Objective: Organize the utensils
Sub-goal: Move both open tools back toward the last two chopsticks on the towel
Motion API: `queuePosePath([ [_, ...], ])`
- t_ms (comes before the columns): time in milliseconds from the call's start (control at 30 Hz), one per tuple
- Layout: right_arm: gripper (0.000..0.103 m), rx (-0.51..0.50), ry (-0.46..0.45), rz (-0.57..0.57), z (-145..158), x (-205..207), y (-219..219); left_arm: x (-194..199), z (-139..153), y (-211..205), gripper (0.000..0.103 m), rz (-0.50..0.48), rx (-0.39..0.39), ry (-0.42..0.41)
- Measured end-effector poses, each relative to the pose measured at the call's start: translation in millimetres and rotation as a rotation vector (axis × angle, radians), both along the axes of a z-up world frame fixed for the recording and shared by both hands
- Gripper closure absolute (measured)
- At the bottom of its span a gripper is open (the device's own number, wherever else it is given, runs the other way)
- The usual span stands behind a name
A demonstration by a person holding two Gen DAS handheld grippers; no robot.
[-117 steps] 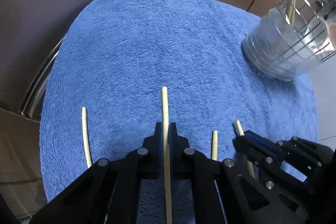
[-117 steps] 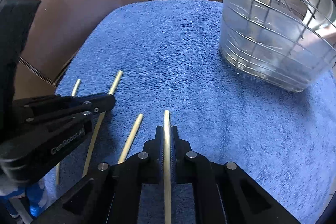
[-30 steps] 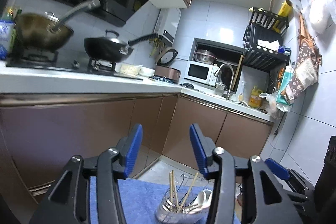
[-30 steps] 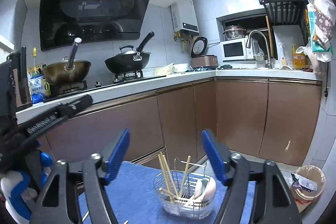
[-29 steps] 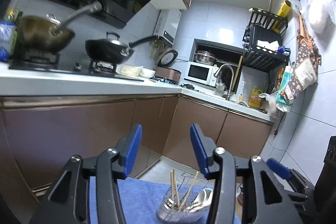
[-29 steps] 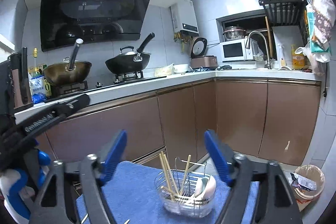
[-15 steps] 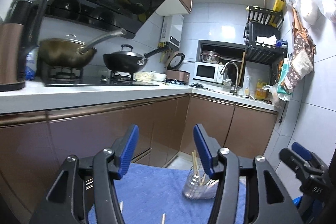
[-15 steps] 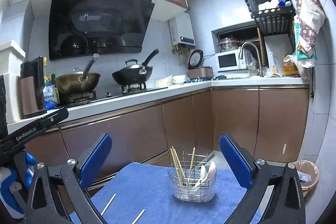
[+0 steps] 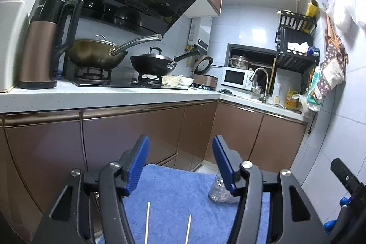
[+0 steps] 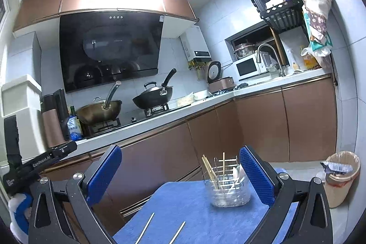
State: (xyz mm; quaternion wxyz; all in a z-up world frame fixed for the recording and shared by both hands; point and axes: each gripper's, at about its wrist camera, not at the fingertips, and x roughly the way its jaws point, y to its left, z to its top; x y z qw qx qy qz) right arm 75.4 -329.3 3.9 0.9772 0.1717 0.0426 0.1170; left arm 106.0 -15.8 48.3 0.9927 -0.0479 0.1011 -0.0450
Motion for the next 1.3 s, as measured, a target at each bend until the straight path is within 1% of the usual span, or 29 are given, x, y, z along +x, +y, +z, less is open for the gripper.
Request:
queuePosePath([
  [133,0.000,-0.031,0.039,-0.027,-6.2,-11.5,1.2,-14.0,-6.1,-2.2,0.047,-0.018,0.018,0.004],
  [267,0.000,-0.071,0.078,-0.082,-15.2,-19.6,5.1,-26.6,-10.9,0.4,0.047,-0.022,0.000,0.000],
  [333,0.000,-0.096,0.087,-0.118,-19.2,-24.5,8.6,-31.9,-13.2,2.4,0.046,-0.022,-0.015,0.000],
  [433,0.000,-0.124,0.100,-0.169,-26.5,-31.7,13.9,-37.5,-15.7,1.4,0.046,-0.020,-0.017,-0.001],
  [467,0.000,-0.138,0.103,-0.187,-28.8,-34.4,17.3,-38.9,-16.6,0.6,0.045,-0.018,-0.015,-0.003],
  [600,0.000,-0.186,0.103,-0.198,-36.5,-40.0,29.9,-43.7,-23.4,-6.8,0.044,-0.008,0.004,-0.007],
  [667,0.000,-0.217,0.095,-0.219,-39.8,-44.0,36.5,-44.6,-28.4,-10.9,0.043,-0.006,0.018,0.001],
  [833,0.000,-0.253,0.075,-0.282,-43.6,-49.6,42.5,-42.3,-37.6,-18.1,0.043,0.004,0.045,0.022],
  [1000,0.000,-0.267,0.093,-0.286,-46.1,-46.4,40.6,-37.5,-43.8,-21.8,0.043,0.011,0.057,0.043],
  [1300,0.000,-0.262,0.123,-0.269,-53.7,-33.6,39.5,-21.1,-60.5,-30.1,0.043,0.000,0.083,0.097],
])
